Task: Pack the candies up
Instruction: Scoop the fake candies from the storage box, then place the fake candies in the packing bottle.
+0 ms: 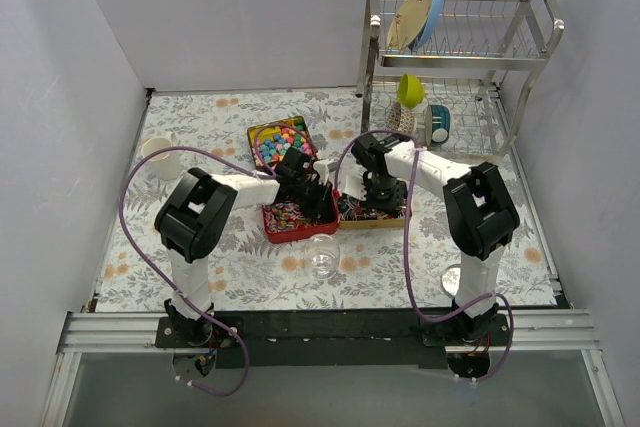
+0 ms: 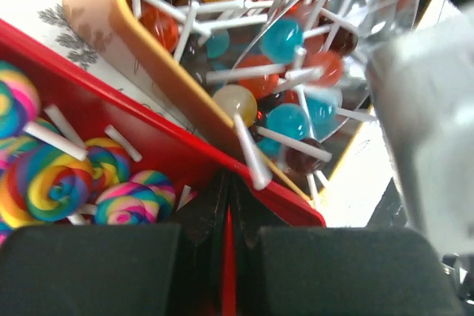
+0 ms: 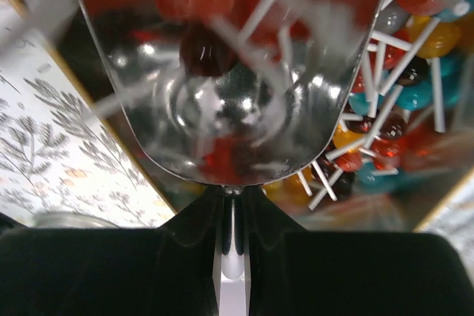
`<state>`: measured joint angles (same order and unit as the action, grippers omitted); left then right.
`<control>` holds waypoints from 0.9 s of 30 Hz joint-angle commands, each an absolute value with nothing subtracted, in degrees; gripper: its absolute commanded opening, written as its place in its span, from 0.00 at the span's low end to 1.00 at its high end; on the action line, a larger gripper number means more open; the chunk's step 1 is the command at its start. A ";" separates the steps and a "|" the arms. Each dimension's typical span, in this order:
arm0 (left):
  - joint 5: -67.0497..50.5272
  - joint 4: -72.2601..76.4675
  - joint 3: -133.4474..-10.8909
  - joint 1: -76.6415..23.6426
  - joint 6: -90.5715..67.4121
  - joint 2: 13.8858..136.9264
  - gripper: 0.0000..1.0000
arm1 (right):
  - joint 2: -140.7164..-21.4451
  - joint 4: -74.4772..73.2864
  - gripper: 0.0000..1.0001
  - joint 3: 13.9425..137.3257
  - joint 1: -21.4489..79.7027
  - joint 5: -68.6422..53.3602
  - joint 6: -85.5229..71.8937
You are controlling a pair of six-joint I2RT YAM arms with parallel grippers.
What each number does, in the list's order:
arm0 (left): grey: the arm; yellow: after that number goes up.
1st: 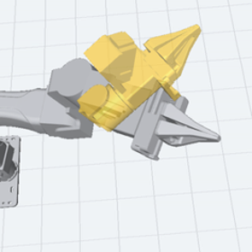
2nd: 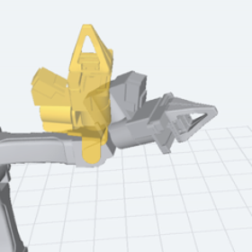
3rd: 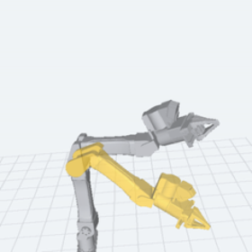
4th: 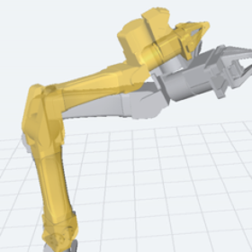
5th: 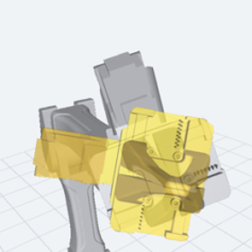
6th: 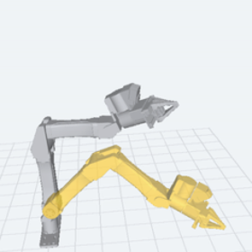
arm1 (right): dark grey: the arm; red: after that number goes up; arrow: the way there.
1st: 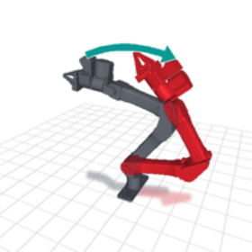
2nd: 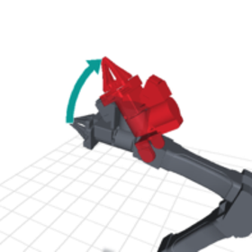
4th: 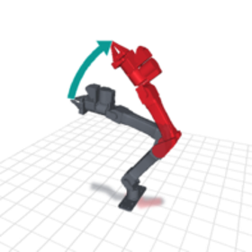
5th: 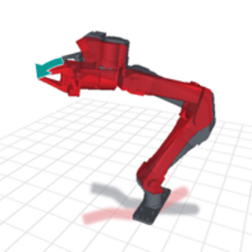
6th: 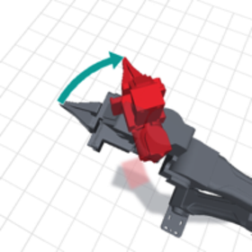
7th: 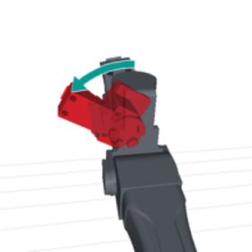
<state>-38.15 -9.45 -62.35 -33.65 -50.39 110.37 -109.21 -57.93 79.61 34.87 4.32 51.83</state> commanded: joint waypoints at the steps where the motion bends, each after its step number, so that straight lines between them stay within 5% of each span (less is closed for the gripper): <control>1: -36.83 -12.21 -65.12 -33.13 -46.42 105.03 0.00 | -107.32 -49.41 0.01 77.44 33.40 -6.76 49.66; 18: -37.35 -28.82 -73.56 -25.15 -40.43 96.42 0.00 | -99.15 -44.12 0.01 72.08 27.86 -11.25 52.99; 27: -37.18 -34.54 -74.62 -13.28 -36.21 91.85 0.16 | -92.64 -42.45 0.01 67.85 26.10 -14.85 53.96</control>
